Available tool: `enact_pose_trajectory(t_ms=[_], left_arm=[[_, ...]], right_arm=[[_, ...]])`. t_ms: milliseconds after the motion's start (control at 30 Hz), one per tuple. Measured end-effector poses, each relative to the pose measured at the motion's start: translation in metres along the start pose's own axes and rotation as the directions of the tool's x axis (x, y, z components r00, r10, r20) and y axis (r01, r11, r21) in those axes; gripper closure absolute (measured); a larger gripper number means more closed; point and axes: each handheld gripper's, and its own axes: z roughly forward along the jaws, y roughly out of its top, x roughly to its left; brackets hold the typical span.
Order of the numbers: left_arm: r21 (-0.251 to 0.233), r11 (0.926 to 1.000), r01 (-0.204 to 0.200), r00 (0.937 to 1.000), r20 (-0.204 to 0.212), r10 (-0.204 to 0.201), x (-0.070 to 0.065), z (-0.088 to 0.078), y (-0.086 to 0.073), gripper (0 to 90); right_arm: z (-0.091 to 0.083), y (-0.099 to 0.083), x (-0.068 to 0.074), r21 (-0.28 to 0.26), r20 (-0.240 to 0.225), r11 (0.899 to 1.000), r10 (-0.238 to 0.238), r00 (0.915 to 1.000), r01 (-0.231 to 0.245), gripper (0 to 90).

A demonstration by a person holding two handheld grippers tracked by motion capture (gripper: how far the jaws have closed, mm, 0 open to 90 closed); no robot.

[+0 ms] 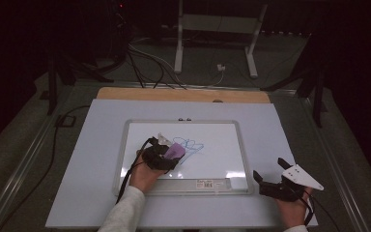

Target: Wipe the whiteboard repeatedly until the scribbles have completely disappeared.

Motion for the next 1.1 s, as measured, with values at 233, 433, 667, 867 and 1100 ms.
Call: enact_pose_trajectory(t_ms=[233, 433, 667, 867, 1100], left_arm=[[0.005, 0.9984, 0.056, 0.9960, -0.069, -0.056, 0.019, 0.000, 0.004, 41.5], [-0.010, 0.9899, 0.142, 0.9831, -0.116, -0.142, 0.035, -0.001, 0.004, 41.6], [0.013, 0.9973, 0.072, 0.9933, -0.092, -0.070, 0.017, 0.001, 0.006, 41.6], [0.028, 0.9996, 0.006, 0.9989, -0.047, -0.005, -0.006, 0.002, 0.007, 41.6], [0.044, 0.9964, -0.073, 0.9974, 0.007, 0.072, -0.025, 0.004, 0.008, 41.6]], right_arm=[[0.000, 0.000, 0.000, 0.001, 0.000, 1.000, -0.001, 1.0000, 0.001, 0.2], [0.001, 0.000, 0.000, 0.001, 0.000, 1.000, 0.001, 1.0000, -0.001, 0.3], [0.002, 0.000, 0.001, 0.004, -0.002, 1.000, -0.004, 1.0000, 0.004, 0.2], [0.001, 0.000, 0.001, 0.004, -0.002, 1.000, -0.003, 1.0000, 0.003, 0.3], [0.001, 0.000, 0.001, 0.003, -0.001, 1.000, -0.004, 1.0000, 0.004, 0.3]])
